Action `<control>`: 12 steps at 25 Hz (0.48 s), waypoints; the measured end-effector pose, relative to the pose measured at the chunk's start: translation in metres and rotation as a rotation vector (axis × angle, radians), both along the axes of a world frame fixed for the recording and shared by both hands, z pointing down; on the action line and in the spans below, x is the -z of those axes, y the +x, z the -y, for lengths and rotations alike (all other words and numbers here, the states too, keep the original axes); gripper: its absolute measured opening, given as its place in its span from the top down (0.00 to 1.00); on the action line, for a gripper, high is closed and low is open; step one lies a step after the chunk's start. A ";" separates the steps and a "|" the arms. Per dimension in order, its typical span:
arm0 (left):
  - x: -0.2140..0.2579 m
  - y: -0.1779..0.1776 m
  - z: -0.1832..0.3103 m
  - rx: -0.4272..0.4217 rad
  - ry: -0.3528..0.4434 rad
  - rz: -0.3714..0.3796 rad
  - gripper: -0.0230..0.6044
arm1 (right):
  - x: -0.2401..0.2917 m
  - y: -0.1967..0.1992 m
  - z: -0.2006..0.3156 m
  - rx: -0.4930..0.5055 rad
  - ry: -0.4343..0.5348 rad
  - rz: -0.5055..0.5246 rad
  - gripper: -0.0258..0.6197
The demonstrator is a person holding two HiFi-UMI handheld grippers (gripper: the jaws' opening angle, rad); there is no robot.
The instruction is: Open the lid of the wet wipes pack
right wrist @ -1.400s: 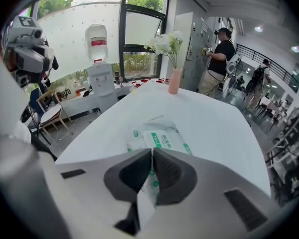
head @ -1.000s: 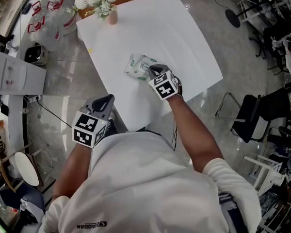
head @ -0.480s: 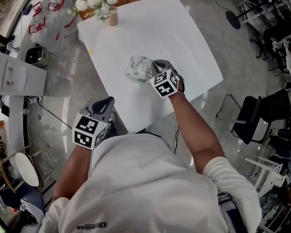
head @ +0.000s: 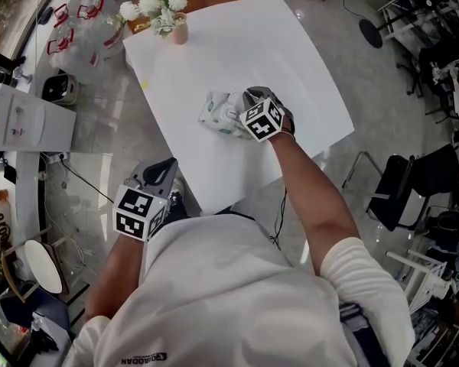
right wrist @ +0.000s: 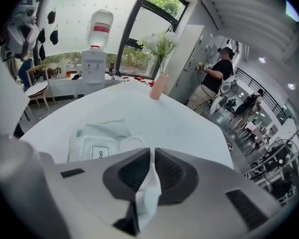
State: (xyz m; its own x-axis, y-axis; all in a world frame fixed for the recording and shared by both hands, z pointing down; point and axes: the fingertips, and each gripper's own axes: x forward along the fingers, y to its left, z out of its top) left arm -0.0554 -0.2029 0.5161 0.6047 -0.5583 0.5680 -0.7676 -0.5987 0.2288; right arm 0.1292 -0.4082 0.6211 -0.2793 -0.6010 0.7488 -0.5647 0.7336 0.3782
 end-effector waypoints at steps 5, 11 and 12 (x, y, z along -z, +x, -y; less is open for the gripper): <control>-0.006 -0.006 0.001 0.032 -0.022 -0.011 0.95 | -0.015 -0.001 0.008 0.016 -0.025 -0.022 0.91; -0.007 -0.009 0.002 0.063 -0.030 -0.006 0.95 | -0.032 0.000 0.015 0.032 -0.075 -0.027 0.91; -0.008 -0.011 0.003 0.069 -0.032 -0.005 0.95 | -0.035 -0.001 0.016 0.036 -0.087 -0.027 0.91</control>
State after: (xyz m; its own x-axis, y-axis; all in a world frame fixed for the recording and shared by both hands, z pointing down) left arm -0.0661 -0.2054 0.5240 0.5687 -0.5805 0.5828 -0.8053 -0.5371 0.2509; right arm 0.1283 -0.4237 0.6561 -0.2787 -0.5235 0.8052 -0.5282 0.7838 0.3268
